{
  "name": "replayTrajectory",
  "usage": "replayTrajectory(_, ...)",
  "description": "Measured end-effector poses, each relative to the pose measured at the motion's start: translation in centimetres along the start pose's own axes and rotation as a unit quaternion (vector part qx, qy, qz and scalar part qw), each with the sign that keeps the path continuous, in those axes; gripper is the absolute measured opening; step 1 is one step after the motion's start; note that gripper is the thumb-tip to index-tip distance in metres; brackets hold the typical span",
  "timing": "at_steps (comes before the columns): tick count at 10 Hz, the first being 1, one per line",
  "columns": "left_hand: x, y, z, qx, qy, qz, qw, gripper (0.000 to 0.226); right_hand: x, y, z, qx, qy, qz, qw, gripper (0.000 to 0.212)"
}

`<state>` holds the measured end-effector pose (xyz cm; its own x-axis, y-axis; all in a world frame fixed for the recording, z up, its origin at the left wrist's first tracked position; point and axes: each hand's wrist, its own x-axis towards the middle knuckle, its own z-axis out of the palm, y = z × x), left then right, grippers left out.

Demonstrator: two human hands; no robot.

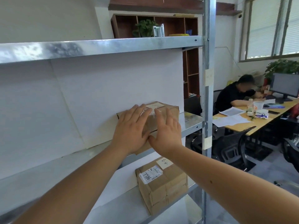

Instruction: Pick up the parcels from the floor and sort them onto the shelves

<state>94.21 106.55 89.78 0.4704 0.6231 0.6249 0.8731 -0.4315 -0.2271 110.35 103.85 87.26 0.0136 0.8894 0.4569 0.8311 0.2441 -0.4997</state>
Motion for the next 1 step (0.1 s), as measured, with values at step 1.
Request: replayTrajectory(1, -2.17, -1.5, 0.79, -0.007, 0.028, -0.026, 0.999, 0.084, 0.89, 0.07, -0.36, -0.092, 0.003, -0.087, 0.992, 0.097)
